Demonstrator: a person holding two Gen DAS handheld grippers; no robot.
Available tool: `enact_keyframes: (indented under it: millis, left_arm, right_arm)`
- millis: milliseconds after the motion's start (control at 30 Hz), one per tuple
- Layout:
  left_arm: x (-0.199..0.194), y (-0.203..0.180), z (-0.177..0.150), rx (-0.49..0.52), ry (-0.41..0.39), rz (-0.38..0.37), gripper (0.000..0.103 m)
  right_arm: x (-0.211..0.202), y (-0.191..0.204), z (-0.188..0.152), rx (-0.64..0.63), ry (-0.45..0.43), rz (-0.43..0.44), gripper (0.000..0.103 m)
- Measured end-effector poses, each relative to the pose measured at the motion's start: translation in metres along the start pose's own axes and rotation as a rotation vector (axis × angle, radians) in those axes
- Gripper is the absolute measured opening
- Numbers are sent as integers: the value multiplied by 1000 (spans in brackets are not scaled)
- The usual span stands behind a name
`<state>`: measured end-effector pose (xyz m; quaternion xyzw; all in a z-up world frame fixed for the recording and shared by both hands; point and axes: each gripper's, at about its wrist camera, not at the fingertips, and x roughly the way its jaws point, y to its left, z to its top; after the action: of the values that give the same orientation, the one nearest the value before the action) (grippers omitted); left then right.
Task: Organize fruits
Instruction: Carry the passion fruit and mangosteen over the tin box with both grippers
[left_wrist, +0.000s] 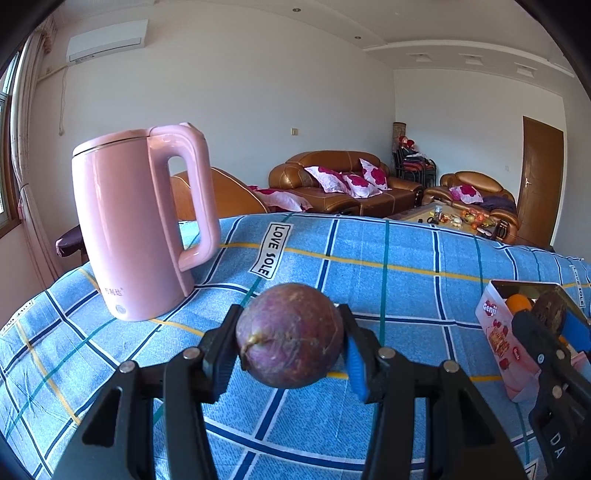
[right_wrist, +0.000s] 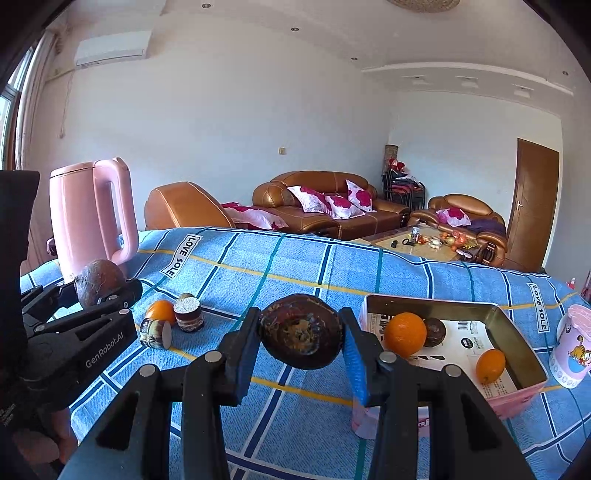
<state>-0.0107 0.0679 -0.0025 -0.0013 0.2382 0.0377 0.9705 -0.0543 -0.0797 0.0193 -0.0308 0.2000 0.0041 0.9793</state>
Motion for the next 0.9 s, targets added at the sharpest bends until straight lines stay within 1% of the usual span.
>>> enact_keyframes:
  millis: [133, 400, 900]
  left_arm:
    - [-2, -7, -1, 9, 5, -13, 52]
    - [-5, -27, -3, 30, 13, -40, 52]
    - [-11, -76, -5, 94, 21, -116, 52]
  right_arm:
    - [-1, -6, -1, 3, 2, -6, 45]
    - [-4, -31, -3, 22, 6, -39, 45]
    - [-5, -72, -5, 42, 9, -113, 45]
